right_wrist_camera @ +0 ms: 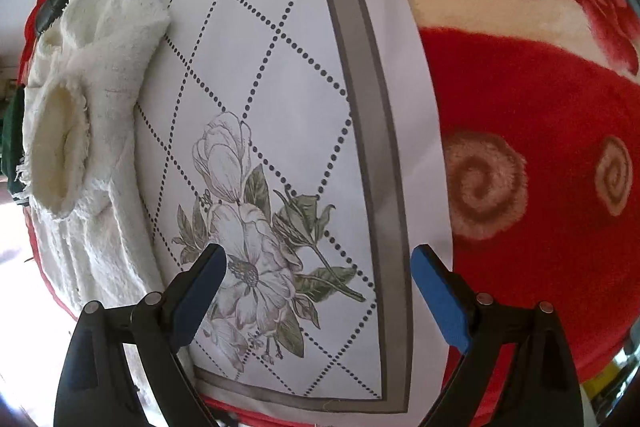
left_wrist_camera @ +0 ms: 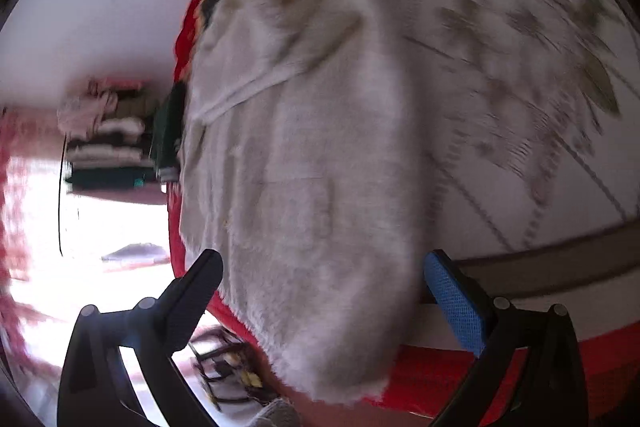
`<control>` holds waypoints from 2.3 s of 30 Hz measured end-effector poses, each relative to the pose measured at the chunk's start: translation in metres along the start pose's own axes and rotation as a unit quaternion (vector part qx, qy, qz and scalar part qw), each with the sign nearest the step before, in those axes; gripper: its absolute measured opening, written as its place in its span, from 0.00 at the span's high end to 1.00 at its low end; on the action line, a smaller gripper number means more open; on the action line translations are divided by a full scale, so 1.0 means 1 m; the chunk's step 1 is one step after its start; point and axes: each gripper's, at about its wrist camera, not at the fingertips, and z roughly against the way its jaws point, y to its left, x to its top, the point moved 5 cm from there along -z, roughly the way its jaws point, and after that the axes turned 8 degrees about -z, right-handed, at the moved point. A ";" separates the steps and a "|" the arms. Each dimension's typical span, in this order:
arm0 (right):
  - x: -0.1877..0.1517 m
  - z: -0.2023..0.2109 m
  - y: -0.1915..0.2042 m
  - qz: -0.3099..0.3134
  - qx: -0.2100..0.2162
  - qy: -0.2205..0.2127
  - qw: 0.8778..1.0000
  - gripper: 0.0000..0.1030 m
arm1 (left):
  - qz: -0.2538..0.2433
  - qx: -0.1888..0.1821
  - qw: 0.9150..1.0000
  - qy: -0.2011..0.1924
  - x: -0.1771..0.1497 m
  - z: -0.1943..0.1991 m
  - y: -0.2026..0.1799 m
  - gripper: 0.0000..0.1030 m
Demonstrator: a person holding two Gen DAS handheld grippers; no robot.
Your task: Fold large clothes
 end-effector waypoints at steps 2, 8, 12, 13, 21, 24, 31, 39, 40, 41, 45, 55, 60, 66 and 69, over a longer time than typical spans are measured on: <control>-0.001 -0.001 0.001 0.001 -0.001 0.002 1.000 0.08 | -0.021 0.007 0.999 0.023 -0.002 -0.016 -0.014 0.00; 0.007 -0.012 0.016 -0.002 0.021 0.007 1.000 0.08 | 0.019 0.029 0.998 0.049 0.004 -0.050 0.019 0.00; 0.021 -0.025 0.030 0.005 0.066 0.009 0.998 0.07 | 0.038 0.029 0.996 0.069 -0.002 -0.071 0.042 0.00; 0.020 -0.032 0.035 0.006 0.075 0.005 0.997 0.07 | 0.039 0.031 0.996 0.071 -0.002 -0.073 0.046 0.00; 0.050 -0.036 0.098 -0.033 0.336 0.034 0.941 0.07 | 0.069 0.015 0.994 0.085 -0.002 -0.081 0.068 0.00; 0.060 -0.040 0.133 -0.027 0.369 0.049 0.928 0.07 | 0.087 -0.018 0.991 0.096 -0.001 -0.088 0.072 0.04; 0.080 -0.041 0.192 0.005 0.383 0.047 0.923 0.03 | 0.110 -0.072 0.988 0.084 0.006 -0.100 0.087 0.78; 0.099 -0.080 0.208 -0.038 0.360 0.110 0.926 0.02 | 0.123 -0.094 0.985 0.075 0.009 -0.099 0.095 0.80; 0.101 -0.079 0.210 -0.041 0.355 0.114 0.927 0.03 | 0.122 -0.096 0.985 0.075 0.010 -0.097 0.095 0.80; 0.101 -0.079 0.210 -0.051 0.354 0.115 0.927 0.03 | 0.123 -0.098 0.985 0.075 0.009 -0.097 0.097 0.81; 0.095 -0.080 0.190 -0.081 0.334 0.121 0.931 0.03 | 0.121 -0.109 0.984 0.067 0.007 -0.094 0.106 0.81; 0.103 -0.101 0.250 -0.060 0.384 0.147 0.910 0.73 | 0.118 -0.093 0.987 0.048 0.004 -0.086 0.125 0.81; 0.097 -0.077 0.267 -0.078 0.378 0.126 0.914 0.78 | 0.141 -0.055 0.988 0.036 -0.002 -0.081 0.149 0.81; 0.088 -0.008 0.308 -0.057 0.366 0.090 0.924 0.80 | 0.197 -0.107 0.974 0.032 -0.016 -0.083 0.186 0.82; 0.081 0.025 0.342 -0.034 0.344 0.071 0.936 0.80 | 0.221 -0.147 0.964 0.018 -0.026 -0.087 0.217 0.82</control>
